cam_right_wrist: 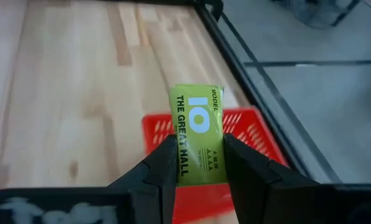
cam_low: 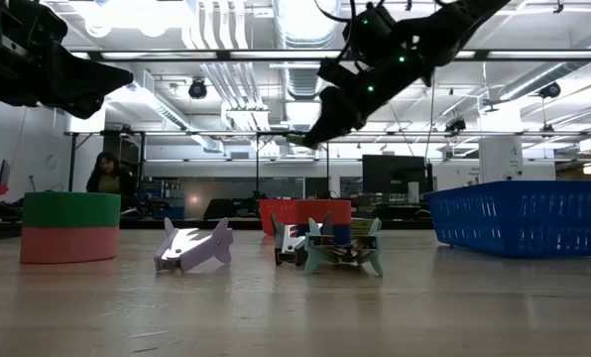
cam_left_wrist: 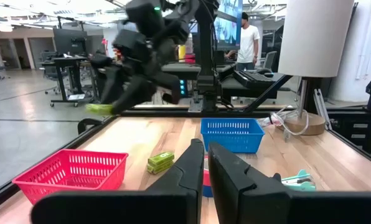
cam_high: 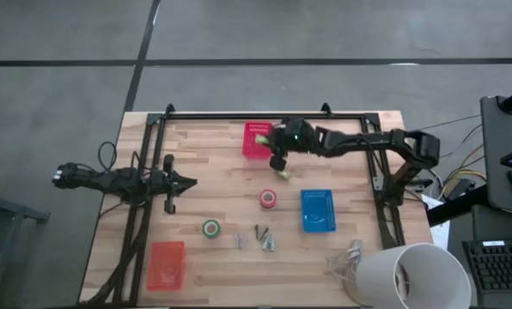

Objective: Pick and place Stapler, Stapler remover, tape
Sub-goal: Put the top green staple box into the red bin

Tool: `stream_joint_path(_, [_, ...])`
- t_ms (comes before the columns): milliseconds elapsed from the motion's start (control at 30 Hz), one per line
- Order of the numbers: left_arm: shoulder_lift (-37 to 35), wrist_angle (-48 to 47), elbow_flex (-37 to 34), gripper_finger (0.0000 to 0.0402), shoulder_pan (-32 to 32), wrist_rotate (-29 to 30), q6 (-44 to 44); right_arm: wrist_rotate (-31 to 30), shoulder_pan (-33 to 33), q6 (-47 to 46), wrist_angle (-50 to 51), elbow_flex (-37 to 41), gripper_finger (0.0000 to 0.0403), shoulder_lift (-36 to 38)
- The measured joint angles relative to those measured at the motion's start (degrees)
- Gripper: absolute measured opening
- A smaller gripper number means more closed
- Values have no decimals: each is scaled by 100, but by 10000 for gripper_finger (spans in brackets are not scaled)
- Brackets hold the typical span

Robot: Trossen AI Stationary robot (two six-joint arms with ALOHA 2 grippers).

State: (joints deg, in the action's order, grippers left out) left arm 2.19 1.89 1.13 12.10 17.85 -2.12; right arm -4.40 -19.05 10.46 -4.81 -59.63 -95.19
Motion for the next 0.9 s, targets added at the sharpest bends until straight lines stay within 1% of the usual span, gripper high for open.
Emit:
stream_joint_path(167, [-1, 0, 1, 26, 0, 1, -1, 569, -397, 77, 111, -539, 114, -583])
stream_joint_path(367, [0, 1, 0, 26, 0, 2, -1, 596, -596, 503, 820, -1453, 112, -1578])
stream_joint_path(467, [-1, 0, 1, 26, -1, 1, -1, 604, -708, 636, 1214, -1891, 111, -1986])
stream_joint_path(567, [1, 0, 0, 26, 0, 2, -1, 599, -804, 673, 1512, -2169, 113, -2283])
stream_joint_path(700, [-1, 2, 2, 26, 0, 2, -1, 600, -891, 700, 1671, -2323, 117, -2470])
stream_joint_path(900, [-1, 2, 2, 26, 0, 2, -1, 575, -959, 790, 1654, -2329, 114, -2491])
